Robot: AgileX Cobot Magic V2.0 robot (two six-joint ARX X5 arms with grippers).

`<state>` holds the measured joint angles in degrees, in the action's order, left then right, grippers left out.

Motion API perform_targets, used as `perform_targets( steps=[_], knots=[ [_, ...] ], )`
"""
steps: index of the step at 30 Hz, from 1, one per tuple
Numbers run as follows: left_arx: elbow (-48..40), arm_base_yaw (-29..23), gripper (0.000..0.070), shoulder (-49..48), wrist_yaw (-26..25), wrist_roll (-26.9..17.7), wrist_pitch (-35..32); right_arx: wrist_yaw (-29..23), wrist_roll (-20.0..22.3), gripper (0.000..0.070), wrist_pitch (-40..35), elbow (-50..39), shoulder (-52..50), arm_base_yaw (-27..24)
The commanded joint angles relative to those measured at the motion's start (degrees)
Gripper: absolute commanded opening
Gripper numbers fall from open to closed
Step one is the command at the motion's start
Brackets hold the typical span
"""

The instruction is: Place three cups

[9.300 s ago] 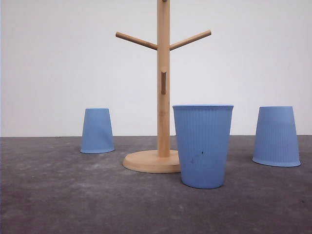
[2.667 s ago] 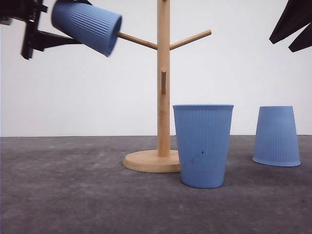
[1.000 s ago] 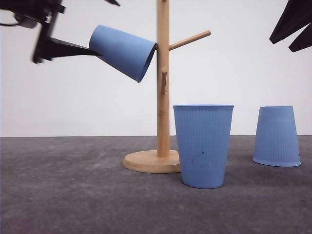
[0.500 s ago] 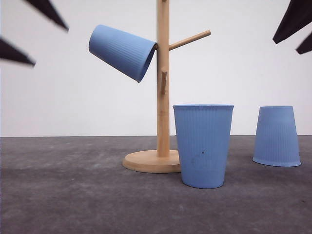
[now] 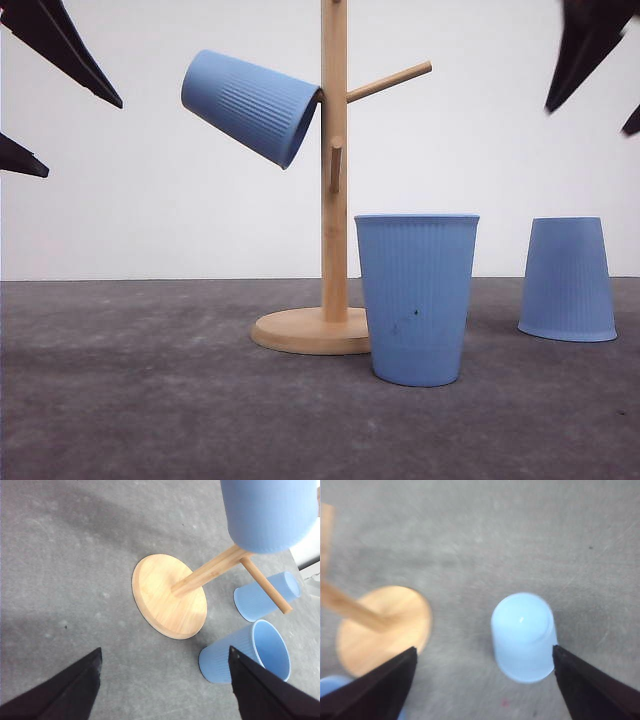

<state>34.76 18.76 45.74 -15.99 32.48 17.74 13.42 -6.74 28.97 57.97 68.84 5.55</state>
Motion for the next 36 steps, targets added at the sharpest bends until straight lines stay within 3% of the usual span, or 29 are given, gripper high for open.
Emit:
perform_targets(
  steps=[1,9,19,24,29,36],
  knots=[
    [0.8,0.2,0.0469,0.3,0.3,0.1,-0.7,-0.1,2.5,0.0564,-1.1,2.6,4.3,-0.3],
    [0.8,0.2,0.0469,0.3,1.7,0.1,-1.1,-0.4,3.0,0.0566,-7.4,5.9,17.4,-1.3],
    [0.8,0.2,0.0469,0.3,3.0,0.1,-1.1,-1.4,4.2,0.0576,-6.3,5.9,25.5,-1.6],
    [0.8,0.2,0.0469,0.3,3.3,0.1,-1.1,-1.5,4.2,0.0506,-2.9,5.9,26.2,-1.6],
    [0.8,0.2,0.0469,0.3,4.2,0.1,-1.1,-1.3,4.2,0.0339,1.1,5.9,25.5,-1.7],
    [0.8,0.2,0.0469,0.3,4.2,0.1,-1.0,3.0,4.2,0.0335,6.9,5.9,19.2,-2.2]
  ],
)
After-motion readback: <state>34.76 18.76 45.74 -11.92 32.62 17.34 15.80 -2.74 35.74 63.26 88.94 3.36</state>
